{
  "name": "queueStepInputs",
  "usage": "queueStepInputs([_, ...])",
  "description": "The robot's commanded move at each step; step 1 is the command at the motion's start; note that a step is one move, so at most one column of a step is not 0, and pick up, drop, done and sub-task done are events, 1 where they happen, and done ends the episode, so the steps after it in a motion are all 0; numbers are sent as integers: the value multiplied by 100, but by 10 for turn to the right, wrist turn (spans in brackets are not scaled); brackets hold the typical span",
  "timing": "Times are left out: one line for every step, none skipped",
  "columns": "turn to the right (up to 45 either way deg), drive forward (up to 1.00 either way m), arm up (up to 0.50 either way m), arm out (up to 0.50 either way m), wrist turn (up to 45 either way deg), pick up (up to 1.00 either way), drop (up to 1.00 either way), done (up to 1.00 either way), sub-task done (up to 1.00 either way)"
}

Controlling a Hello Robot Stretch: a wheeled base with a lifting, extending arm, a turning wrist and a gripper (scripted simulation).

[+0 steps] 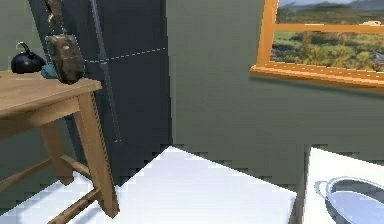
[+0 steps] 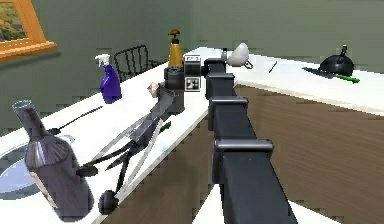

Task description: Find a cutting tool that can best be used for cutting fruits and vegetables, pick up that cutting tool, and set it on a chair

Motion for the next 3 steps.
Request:
queueStepInputs([0, 0, 0, 0, 450, 0, 0, 0, 0])
queueStepInputs([0, 0, 0, 0, 240, 0, 0, 0, 0])
queueStepInputs([0, 0, -14, 0, 0, 0, 0, 0, 0])
